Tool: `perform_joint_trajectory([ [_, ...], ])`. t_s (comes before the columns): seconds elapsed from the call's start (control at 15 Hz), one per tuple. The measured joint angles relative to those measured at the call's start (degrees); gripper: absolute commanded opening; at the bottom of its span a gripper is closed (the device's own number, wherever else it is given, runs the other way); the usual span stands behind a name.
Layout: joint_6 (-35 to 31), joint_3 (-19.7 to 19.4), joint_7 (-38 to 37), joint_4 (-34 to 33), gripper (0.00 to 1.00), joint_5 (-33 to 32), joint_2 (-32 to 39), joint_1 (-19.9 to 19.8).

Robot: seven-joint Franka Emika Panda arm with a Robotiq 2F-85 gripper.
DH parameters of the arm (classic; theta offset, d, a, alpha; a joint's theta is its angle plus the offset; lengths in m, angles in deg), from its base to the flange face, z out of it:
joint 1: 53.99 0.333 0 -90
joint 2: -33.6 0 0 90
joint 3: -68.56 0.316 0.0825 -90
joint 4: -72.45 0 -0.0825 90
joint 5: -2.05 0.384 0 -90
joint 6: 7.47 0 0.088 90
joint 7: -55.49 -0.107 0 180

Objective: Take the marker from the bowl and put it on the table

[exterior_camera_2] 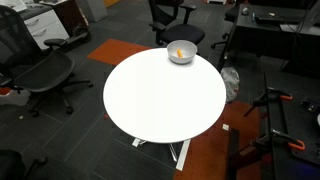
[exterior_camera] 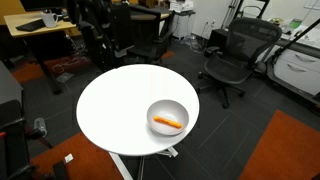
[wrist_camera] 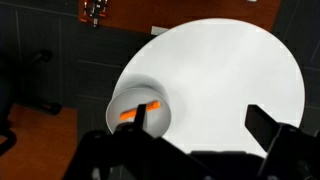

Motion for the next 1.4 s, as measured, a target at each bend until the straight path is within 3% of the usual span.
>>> perform_joint_trajectory([
  [0.87, -0.1, 0.4, 0.0, -0.1, 1.0, 0.7, 0.3, -0.4],
  [1.2, -2.9, 0.4, -0.5, -1.6, 1.0, 9.8, 4.3, -0.6],
  [1.4, -8.1, 0.8, -4.0, -2.6, 1.0, 15.7, 8.2, -1.0],
])
